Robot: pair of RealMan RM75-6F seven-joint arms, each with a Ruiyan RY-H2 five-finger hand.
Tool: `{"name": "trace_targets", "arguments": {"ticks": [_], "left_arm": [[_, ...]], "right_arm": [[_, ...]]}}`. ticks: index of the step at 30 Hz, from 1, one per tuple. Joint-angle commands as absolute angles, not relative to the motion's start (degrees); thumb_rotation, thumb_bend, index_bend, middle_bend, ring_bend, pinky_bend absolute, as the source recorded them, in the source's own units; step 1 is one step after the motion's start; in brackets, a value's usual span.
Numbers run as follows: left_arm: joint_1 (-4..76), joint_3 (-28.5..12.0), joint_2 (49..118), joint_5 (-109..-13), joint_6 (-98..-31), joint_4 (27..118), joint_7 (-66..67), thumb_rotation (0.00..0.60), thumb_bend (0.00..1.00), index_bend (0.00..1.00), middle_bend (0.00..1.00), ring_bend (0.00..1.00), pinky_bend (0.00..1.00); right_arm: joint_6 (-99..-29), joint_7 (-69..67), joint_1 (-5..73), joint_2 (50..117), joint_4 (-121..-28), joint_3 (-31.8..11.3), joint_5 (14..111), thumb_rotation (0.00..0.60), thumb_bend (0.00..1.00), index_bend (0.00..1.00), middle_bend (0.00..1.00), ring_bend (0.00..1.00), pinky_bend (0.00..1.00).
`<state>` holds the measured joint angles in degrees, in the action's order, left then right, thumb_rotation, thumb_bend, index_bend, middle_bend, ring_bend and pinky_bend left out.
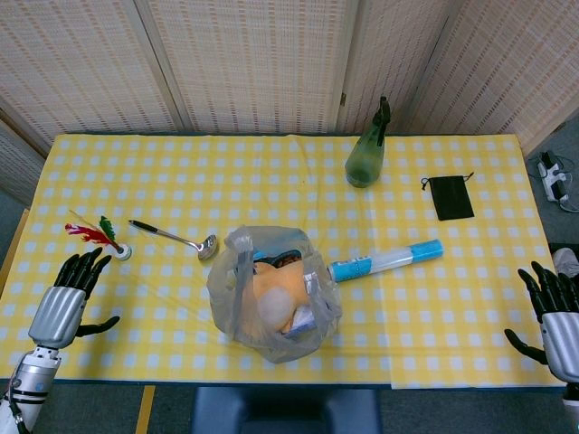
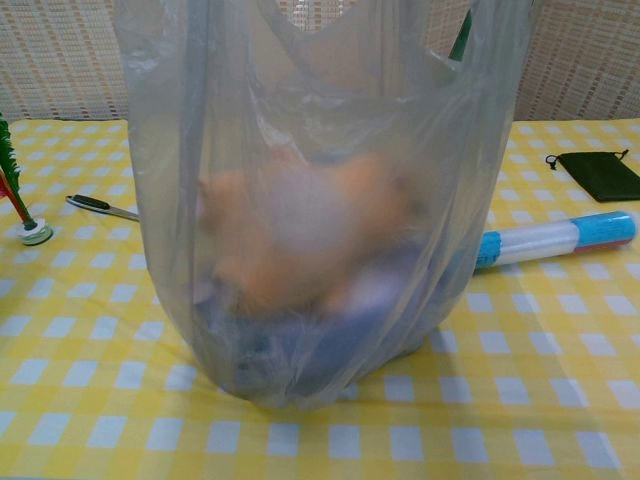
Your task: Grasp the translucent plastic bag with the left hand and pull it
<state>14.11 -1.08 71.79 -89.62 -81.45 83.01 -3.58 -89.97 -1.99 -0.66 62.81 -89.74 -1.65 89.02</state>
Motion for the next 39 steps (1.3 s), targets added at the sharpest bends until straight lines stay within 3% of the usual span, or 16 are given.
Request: {"name": "trace_targets", "arguments": {"ticks": [1, 5, 8, 10, 14, 17, 22, 39], "left_arm": [[14.47, -0.68, 72.01, -89.89, -80.47, 82.11, -4.99, 0.55, 0.12, 0.03, 0.03, 0.02, 0.0], [15.85, 1.16, 69.51, -92.36, -77.91, 83.57, -14.83, 0.528, 0.1, 0.04, 0.03, 0.03, 0.0], [18.27, 2.9, 65.06, -95.85, -75.97, 85.65, -31.17, 0.398, 0.1, 0.04, 0.03, 0.03, 0.0], [19.83, 4.07, 61.99, -99.02, -76.23, 86.5, -41.39, 0.355, 0.1, 0.03, 0.03, 0.02, 0.0], [22.76, 6.05, 58.44, -108.56, -84.35, 86.08, -64.3, 0.227, 0.1, 0.02, 0.03, 0.02, 0.0], [25.29, 7.09, 57.3, -112.99, -89.36, 84.47, -78.12, 0.218, 0.1, 0.02, 0.03, 0.01, 0.0], [29.49, 7.43, 55.59, -115.24, -92.35, 84.05, -89.89, 0.223, 0.1, 0.0, 0.02, 0.0, 0.0], [38.46, 7.07, 51.53, -114.15, -89.13, 90.04, -97.93, 0.23, 0.1, 0.0, 0.01, 0.0, 0.0]], "right_arm": [[-90.42, -2.38, -0.41, 63.31, -89.84, -2.15, 89.18, 0.597, 0.23, 0.0, 0.0, 0.0, 0.0], [-90.12, -1.9, -0.18, 63.85, -89.58, -1.65, 90.21, 0.596, 0.23, 0.0, 0.0, 0.0, 0.0], [-89.33, -1.95, 0.14, 64.26, -89.65, -1.21, 90.7, 0.59, 0.23, 0.0, 0.0, 0.0, 0.0], [-88.51, -1.96, 0.5, 64.27, -89.75, -0.75, 91.26, 0.589, 0.23, 0.0, 0.0, 0.0, 0.0], [-88.23, -1.77, 1.17, 64.48, -90.02, 0.02, 93.57, 0.59, 0.24, 0.0, 0.0, 0.0, 0.0], [-88.23, -2.09, 1.34, 64.37, -90.18, 0.59, 94.73, 0.589, 0.24, 0.0, 0.0, 0.0, 0.0], [-88.56, -1.92, 1.15, 64.06, -90.03, 1.48, 96.02, 0.589, 0.24, 0.0, 0.0, 0.0, 0.0], [-88.37, -1.56, 0.97, 63.83, -89.9, 1.75, 95.44, 0.59, 0.23, 0.0, 0.0, 0.0, 0.0]]}}
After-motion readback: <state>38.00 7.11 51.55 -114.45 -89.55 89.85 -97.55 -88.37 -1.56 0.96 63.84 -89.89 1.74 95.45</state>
